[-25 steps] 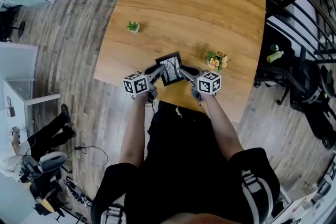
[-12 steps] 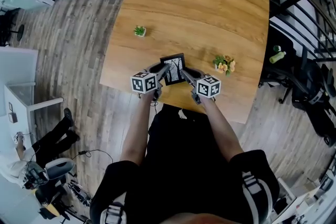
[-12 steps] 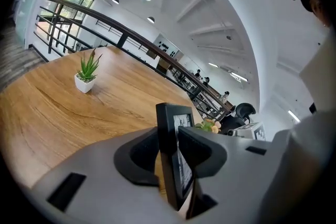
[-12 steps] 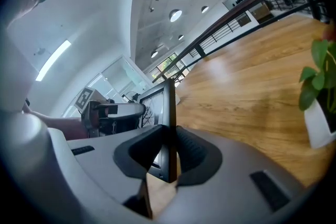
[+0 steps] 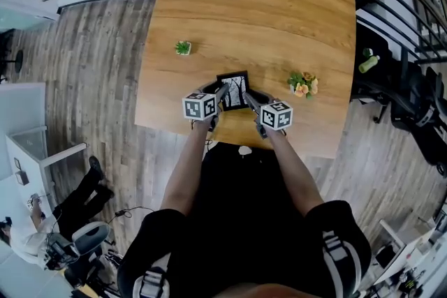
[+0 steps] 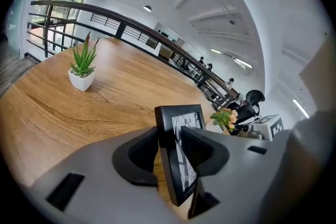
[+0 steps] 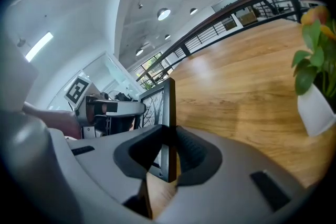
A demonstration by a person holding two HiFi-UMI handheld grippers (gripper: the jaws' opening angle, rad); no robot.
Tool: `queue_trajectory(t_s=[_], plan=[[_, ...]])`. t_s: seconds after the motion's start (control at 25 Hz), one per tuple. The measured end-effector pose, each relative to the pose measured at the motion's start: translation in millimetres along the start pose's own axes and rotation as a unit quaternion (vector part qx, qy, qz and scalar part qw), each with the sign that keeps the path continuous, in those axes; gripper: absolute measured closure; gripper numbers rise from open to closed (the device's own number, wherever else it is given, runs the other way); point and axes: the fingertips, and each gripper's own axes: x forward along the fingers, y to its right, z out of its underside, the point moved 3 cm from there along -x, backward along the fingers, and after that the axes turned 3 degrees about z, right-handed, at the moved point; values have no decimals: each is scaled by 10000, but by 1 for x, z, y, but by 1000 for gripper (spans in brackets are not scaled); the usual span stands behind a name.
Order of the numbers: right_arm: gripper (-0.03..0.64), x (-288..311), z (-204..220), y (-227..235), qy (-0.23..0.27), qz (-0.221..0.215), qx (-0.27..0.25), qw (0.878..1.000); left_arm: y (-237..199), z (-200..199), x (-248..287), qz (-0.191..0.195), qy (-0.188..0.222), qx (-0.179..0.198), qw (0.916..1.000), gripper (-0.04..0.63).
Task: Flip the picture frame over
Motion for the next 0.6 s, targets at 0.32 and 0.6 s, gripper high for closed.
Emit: queue_trajectory(t_s=[0.32, 0.6], plan=[[525, 17, 13, 20, -227, 420, 29, 9989, -19, 13, 28, -106, -284, 61, 9995, 442], [525, 24, 16, 29, -216, 643, 59, 9977, -26, 13, 42, -43, -341, 343, 9988, 437]])
